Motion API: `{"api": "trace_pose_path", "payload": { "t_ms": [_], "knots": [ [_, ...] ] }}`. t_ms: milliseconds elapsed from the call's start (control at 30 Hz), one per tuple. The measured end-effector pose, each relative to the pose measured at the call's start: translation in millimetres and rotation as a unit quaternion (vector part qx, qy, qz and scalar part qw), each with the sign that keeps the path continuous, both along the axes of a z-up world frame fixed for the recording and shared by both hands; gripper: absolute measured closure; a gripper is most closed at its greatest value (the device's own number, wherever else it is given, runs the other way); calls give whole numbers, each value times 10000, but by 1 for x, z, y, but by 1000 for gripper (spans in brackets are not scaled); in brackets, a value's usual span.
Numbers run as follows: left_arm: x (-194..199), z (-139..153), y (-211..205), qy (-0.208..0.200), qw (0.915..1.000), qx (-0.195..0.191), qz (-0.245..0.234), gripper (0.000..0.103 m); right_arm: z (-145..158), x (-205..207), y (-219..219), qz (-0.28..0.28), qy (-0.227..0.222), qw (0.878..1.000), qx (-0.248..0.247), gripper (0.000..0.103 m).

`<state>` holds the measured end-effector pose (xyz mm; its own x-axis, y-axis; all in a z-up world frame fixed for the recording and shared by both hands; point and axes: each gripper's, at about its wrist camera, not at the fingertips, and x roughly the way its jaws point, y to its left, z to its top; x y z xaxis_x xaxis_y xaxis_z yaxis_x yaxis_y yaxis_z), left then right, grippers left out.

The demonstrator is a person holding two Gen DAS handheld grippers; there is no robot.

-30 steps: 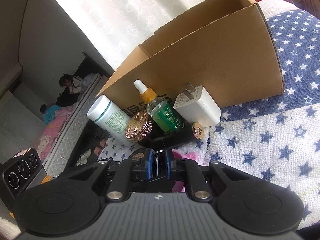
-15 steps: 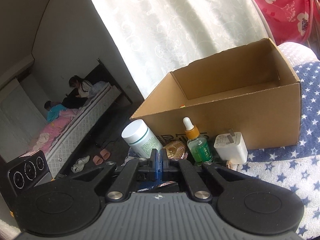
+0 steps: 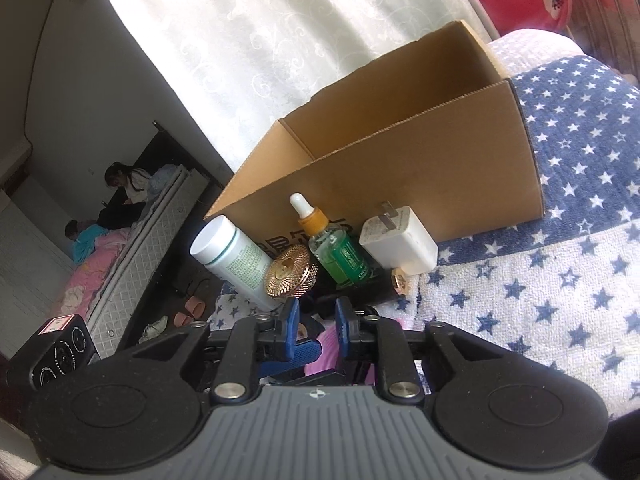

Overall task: Organize rigid objects
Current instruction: 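Close the right gripper on the black key fob and lift it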

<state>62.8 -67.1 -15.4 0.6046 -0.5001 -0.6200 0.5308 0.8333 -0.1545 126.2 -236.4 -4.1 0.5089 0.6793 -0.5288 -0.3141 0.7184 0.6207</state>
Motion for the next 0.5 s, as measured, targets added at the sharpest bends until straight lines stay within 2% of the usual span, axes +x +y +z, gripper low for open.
{"api": "trace_pose_path", "payload": {
  "t_ms": [333,500],
  "knots": [
    [16,-11,-10,420,9984,343,136,71,-33,21,-6,27,261,9993,280,76],
    [19,-10,-17,345,9980,509,150,70,-38,23,-8,79,251,9990,366,76]
  ]
}}
